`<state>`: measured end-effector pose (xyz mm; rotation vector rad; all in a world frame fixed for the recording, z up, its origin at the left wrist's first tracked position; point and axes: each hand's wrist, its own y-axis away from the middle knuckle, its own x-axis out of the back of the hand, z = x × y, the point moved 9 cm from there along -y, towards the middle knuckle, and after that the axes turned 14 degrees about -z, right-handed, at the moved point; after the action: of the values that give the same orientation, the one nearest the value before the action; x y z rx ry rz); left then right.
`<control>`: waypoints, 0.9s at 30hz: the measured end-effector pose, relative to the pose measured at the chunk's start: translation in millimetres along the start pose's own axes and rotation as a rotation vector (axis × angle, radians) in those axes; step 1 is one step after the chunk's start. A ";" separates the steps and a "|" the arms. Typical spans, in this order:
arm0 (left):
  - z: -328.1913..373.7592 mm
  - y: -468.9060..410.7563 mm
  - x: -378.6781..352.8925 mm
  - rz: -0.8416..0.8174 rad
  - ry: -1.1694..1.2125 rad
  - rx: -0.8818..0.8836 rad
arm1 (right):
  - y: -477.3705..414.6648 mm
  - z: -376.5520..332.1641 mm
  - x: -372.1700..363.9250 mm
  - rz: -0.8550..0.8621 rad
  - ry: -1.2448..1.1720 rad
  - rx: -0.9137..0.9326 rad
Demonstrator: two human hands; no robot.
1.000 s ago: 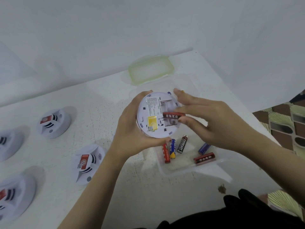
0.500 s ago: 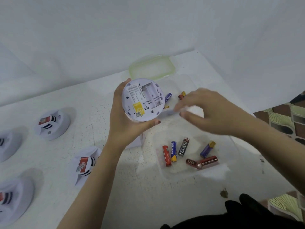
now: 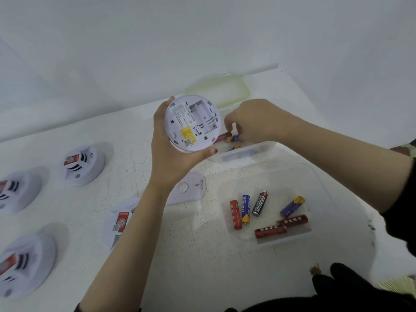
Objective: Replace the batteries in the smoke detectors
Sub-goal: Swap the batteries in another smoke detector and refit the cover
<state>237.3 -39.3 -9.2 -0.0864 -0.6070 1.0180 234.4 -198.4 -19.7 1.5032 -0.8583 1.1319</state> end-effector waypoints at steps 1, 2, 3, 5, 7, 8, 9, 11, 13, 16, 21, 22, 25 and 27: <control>-1.4 0.8 0.6 0.004 0.001 0.004 | 1.0 -0.4 0.1 0.011 0.002 0.010; -2.5 1.5 0.8 0.005 0.001 0.007 | 3.1 0.0 0.1 0.017 -0.019 0.018; -3.4 2.1 0.6 0.003 -0.002 0.009 | 6.0 1.6 0.6 0.017 -0.081 0.026; -5.8 2.4 -0.8 -0.003 -0.005 0.013 | 14.8 7.3 4.5 0.020 -0.320 0.043; -7.5 2.5 -2.5 -0.009 -0.015 0.015 | 26.3 12.5 14.2 0.093 -0.535 0.072; -7.0 2.5 -3.2 -0.012 -0.021 0.012 | 32.7 14.8 20.3 0.149 -0.600 0.082; -5.6 2.3 -4.0 -0.014 -0.024 0.007 | 39.1 16.9 26.0 0.209 -0.666 0.090; -0.4 1.2 -5.9 -0.019 -0.029 -0.007 | 51.8 18.0 36.8 0.336 -0.829 0.123; 5.7 0.0 -8.7 -0.029 -0.043 -0.021 | 63.0 14.3 45.2 0.449 -0.981 0.183; 16.8 0.4 -14.5 -0.042 -0.062 -0.039 | 75.7 4.5 52.9 0.559 -0.971 0.225; 31.5 5.6 -18.6 -0.041 -0.099 -0.071 | 84.6 -13.5 57.5 0.690 -0.498 0.178; 35.0 6.0 -19.9 -0.048 -0.107 -0.085 | 85.0 -15.5 57.4 0.704 -0.457 0.191; 43.1 6.7 -22.1 -0.058 -0.104 -0.123 | 83.3 -16.3 54.1 0.639 -0.579 0.257; 45.6 7.1 -22.8 -0.061 -0.102 -0.144 | 80.4 -16.8 48.2 0.525 -0.790 0.316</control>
<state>199.9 -63.7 16.4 -0.1418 -0.7718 0.9228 170.8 -198.3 51.2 2.1098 -1.7508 1.0610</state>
